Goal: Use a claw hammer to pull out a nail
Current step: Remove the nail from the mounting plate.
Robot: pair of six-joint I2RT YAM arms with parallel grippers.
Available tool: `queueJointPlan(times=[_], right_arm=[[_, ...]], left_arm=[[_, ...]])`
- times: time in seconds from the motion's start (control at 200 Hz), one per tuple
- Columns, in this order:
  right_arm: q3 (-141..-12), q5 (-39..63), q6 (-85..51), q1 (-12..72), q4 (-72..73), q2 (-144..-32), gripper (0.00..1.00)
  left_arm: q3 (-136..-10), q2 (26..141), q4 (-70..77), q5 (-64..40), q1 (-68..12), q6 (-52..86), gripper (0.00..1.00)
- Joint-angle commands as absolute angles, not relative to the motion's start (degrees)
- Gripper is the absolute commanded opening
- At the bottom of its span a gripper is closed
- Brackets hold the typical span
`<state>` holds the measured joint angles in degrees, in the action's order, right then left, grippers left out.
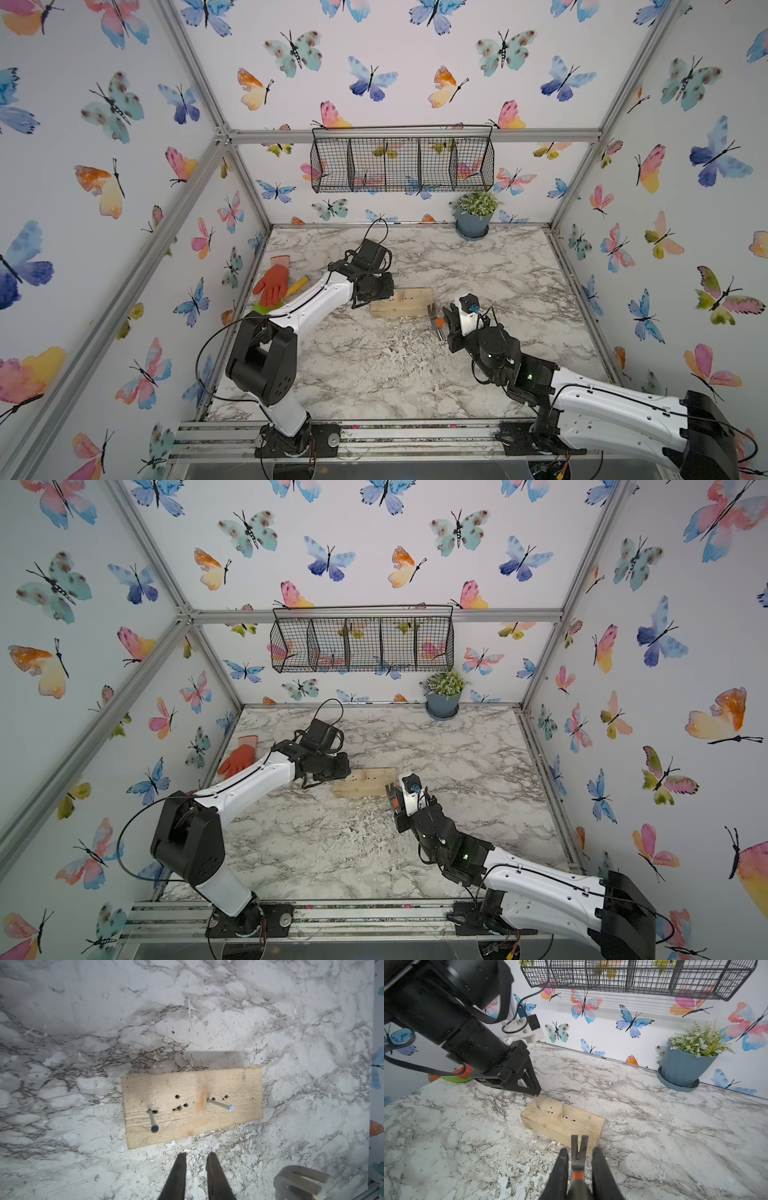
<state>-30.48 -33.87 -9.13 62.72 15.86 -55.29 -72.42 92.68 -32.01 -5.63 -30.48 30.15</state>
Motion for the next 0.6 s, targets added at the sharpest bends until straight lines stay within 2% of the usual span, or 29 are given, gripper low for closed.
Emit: queueJointPlan(times=[0.0,0.065,0.24,0.32,0.596], right_arm=[[-33.5,-34.6,-8.8,63.0,18.6,-55.2,0.03],[-34.2,-34.1,-8.3,63.0,18.5,-55.6,0.03],[-37.0,-33.0,-7.1,63.0,17.5,-57.4,0.03],[-38.0,-33.3,-7.2,62.9,17.1,-58.1,0.03],[-43.5,-34.5,-8.8,62.9,9.4,-58.0,0.03]], left_arm=[[-65.7,86.6,-33.8,0.2,-29.6,29.5,0.24],[-62.3,84.0,-33.0,1.7,-27.9,29.7,0.29],[-56.3,82.8,-29.5,1.8,-22.7,29.8,0.31],[-55.2,84.4,-27.3,2.7,-22.2,29.8,0.37],[-54.8,91.6,-21.4,1.5,-20.5,31.3,0.42]])
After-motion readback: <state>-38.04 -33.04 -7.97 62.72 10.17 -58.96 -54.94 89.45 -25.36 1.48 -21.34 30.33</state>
